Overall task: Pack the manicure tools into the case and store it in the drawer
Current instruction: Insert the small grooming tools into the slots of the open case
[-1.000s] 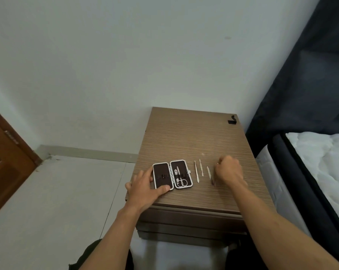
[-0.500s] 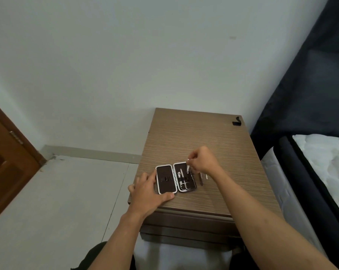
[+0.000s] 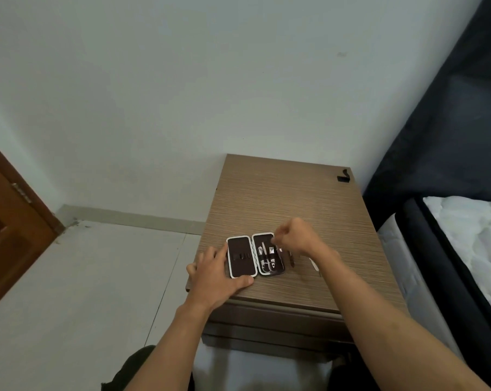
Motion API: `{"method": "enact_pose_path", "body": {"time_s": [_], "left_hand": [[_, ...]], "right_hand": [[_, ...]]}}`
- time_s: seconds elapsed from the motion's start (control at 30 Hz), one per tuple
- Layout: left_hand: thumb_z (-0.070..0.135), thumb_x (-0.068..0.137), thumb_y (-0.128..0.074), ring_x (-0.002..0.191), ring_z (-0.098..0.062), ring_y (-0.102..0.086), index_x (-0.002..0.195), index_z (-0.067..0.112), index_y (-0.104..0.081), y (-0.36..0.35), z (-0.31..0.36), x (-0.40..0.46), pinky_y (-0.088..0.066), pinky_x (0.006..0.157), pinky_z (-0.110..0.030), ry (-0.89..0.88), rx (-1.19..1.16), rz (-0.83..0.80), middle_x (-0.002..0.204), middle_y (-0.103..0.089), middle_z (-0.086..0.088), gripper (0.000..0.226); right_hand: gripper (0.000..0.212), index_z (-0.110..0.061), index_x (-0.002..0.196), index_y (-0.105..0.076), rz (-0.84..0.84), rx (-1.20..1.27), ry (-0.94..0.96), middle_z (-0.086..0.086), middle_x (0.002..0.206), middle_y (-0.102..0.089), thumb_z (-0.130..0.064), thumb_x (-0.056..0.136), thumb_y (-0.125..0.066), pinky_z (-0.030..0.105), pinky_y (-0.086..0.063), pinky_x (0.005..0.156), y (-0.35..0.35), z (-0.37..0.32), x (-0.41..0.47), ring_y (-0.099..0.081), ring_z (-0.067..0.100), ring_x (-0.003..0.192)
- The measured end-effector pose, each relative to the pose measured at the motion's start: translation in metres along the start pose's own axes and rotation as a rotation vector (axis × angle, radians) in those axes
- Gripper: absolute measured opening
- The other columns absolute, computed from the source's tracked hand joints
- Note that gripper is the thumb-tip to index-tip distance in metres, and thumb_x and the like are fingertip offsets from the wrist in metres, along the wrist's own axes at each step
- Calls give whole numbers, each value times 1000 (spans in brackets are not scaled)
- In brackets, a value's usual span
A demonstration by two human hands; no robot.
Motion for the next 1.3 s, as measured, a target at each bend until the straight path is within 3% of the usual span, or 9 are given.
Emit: {"method": "enact_pose_path", "body": {"time_s": [0.17,0.4,0.53,0.73,0.93,1.03,1.17,1.23,1.3], "left_hand": [[73,63,-66,117,-16,-38,142,40,-29,-1,-1,1,-25,94,-38,0,-8,-4,115,-45,9,93],[71,65,-66,117,-17,-39,141,40,-30,0,1,0,-26,95,-39,-6,-7,-2,110,-43,10,90],[67,70,-65,114,-17,-40,140,40,-33,0,1,1,-27,93,-39,-13,-13,7,107,-44,9,82],[72,66,-62,113,-16,-41,135,43,-38,0,1,1,-26,91,-38,-24,6,6,105,-44,10,78],[65,70,-67,113,-13,-40,136,41,-40,2,3,1,-23,91,-34,-20,-50,3,105,-45,12,76],[65,69,-67,113,-13,-39,135,43,-40,3,3,1,-24,92,-35,-20,-50,-5,106,-45,12,75],[62,69,-68,110,-12,-40,134,44,-40,3,3,1,-25,92,-35,-16,-54,-3,102,-44,12,73],[62,69,-68,109,-12,-40,134,45,-40,2,2,0,-24,91,-35,-12,-59,-3,102,-44,12,73],[61,69,-69,109,-12,-40,133,45,-40,1,1,0,-23,91,-34,-8,-65,-2,103,-43,12,73]], "right_hand": [[3,-18,80,-73,220,12,-144,3,91,-74,-20,83,-71,39,-57,85,37,36,2,-68,17,84],[3,-13,75,-72,225,-80,-227,7,83,-72,-12,78,-71,41,-58,79,31,54,-7,-67,23,80],[3,-13,81,-72,213,-111,-208,5,86,-71,-16,80,-70,36,-54,73,27,53,-11,-66,22,81],[20,-14,93,-74,178,-123,-112,7,98,-73,-29,80,-74,39,-54,87,15,33,-5,-67,25,95],[19,0,97,-68,226,-205,-134,20,103,-71,-12,83,-63,38,-53,82,7,20,-6,-66,35,99],[23,-2,90,-71,226,-82,-168,16,95,-72,-24,83,-68,36,-54,79,10,21,-5,-67,32,92],[18,-13,64,-65,192,224,-115,6,67,-68,-15,81,-72,34,-55,65,17,4,2,-66,23,67],[10,-9,75,-65,100,391,-75,10,72,-69,-6,80,-73,42,-60,71,14,-10,5,-65,22,63],[19,-5,97,-62,19,515,-28,16,78,-70,2,81,-71,42,-58,71,11,-25,6,-62,21,60]]}}
Point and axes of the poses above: each hand's wrist, its own x-axis towards the middle knuckle, its own y-axis out of the back of the hand, z = x × y, the point moved 6 cm from there along x, towards the middle knuckle
